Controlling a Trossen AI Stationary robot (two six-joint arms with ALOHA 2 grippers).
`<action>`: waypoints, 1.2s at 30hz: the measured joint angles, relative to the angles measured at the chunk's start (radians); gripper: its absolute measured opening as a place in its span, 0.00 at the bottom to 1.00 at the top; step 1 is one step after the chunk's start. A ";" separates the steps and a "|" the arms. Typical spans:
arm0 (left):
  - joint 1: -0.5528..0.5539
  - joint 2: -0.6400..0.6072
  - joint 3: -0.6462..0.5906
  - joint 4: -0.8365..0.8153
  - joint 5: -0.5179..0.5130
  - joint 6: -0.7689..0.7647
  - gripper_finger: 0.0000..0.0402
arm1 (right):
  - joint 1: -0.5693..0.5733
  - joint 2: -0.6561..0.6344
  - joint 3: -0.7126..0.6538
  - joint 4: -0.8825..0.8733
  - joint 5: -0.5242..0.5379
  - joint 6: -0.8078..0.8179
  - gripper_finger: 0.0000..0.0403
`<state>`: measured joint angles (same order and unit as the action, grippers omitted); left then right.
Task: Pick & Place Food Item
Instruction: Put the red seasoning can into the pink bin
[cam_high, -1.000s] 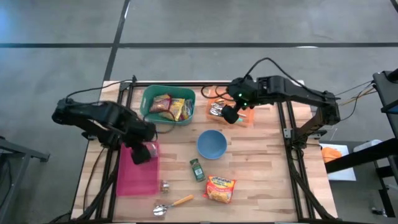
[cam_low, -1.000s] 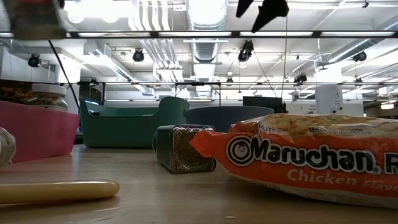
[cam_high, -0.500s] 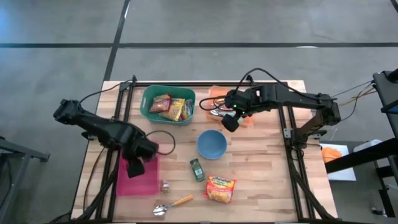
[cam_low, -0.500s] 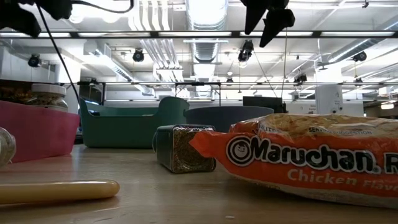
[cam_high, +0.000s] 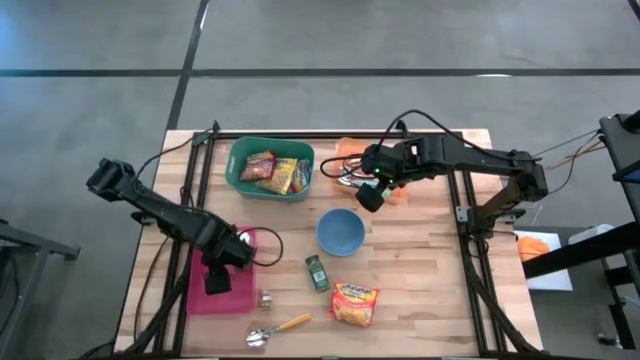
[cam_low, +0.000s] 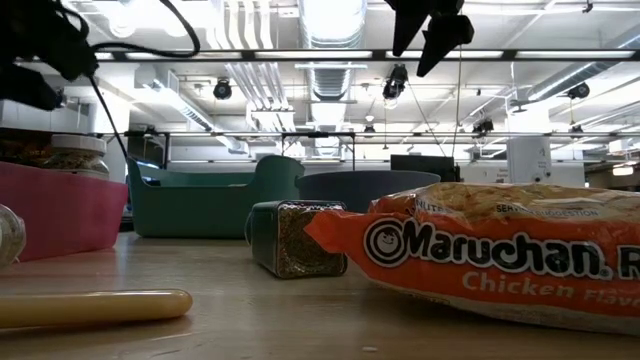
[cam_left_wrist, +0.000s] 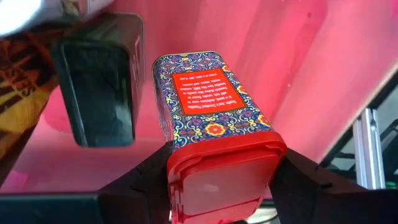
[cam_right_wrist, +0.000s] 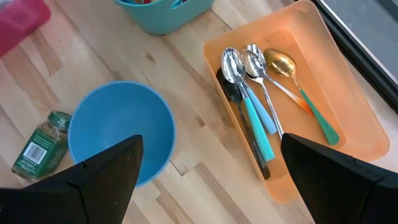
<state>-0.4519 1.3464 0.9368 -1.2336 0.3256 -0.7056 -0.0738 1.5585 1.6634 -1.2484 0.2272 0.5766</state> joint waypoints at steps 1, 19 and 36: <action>0.000 0.000 -0.010 0.013 -0.001 0.000 0.50 | 0.000 0.000 0.000 0.002 0.000 0.000 0.93; 0.012 0.107 -0.066 0.123 -0.015 -0.024 0.50 | 0.012 0.000 -0.032 0.012 0.000 0.057 0.93; 0.019 0.122 -0.065 0.135 0.005 -0.024 0.68 | 0.044 0.000 -0.050 0.031 -0.002 0.072 0.93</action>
<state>-0.4328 1.4681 0.8719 -1.0983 0.3305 -0.7296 -0.0299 1.5585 1.6135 -1.2173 0.2249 0.6483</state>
